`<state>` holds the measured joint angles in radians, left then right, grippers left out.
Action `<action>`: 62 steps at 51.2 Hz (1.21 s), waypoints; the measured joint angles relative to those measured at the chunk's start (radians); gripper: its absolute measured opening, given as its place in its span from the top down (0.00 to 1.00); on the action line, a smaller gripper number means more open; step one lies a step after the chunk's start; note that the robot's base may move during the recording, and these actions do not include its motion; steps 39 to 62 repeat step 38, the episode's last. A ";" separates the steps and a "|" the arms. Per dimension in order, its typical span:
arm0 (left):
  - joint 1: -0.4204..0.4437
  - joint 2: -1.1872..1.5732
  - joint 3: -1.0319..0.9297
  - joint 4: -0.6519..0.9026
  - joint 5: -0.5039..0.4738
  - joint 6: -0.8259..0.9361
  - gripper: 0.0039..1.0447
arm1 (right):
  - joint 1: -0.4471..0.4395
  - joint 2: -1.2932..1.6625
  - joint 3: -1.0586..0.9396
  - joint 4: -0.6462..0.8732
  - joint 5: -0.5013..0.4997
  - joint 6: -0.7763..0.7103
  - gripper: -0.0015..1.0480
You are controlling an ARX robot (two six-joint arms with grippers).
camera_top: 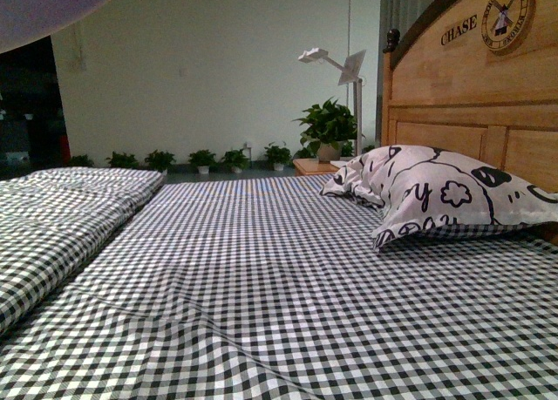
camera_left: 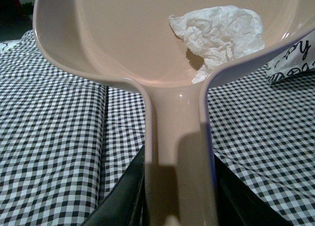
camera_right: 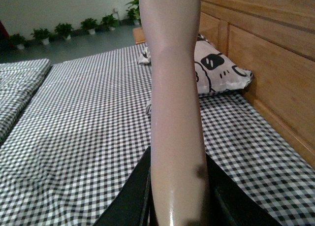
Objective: Clean up trash
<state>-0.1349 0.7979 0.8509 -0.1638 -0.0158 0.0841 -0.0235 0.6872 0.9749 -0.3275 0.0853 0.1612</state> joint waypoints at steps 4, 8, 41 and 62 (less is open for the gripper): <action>0.000 0.000 0.000 0.000 0.000 0.000 0.74 | 0.000 0.000 0.000 0.000 0.000 0.000 0.80; 0.000 0.000 0.000 0.000 0.000 0.000 0.74 | 0.000 0.000 0.000 0.000 0.000 0.000 0.80; 0.000 0.000 0.000 0.000 0.000 0.000 0.74 | 0.000 0.000 0.000 0.000 0.000 0.000 0.80; 0.000 0.000 0.000 0.000 0.000 0.000 0.74 | 0.000 0.000 0.000 0.000 0.000 0.000 0.80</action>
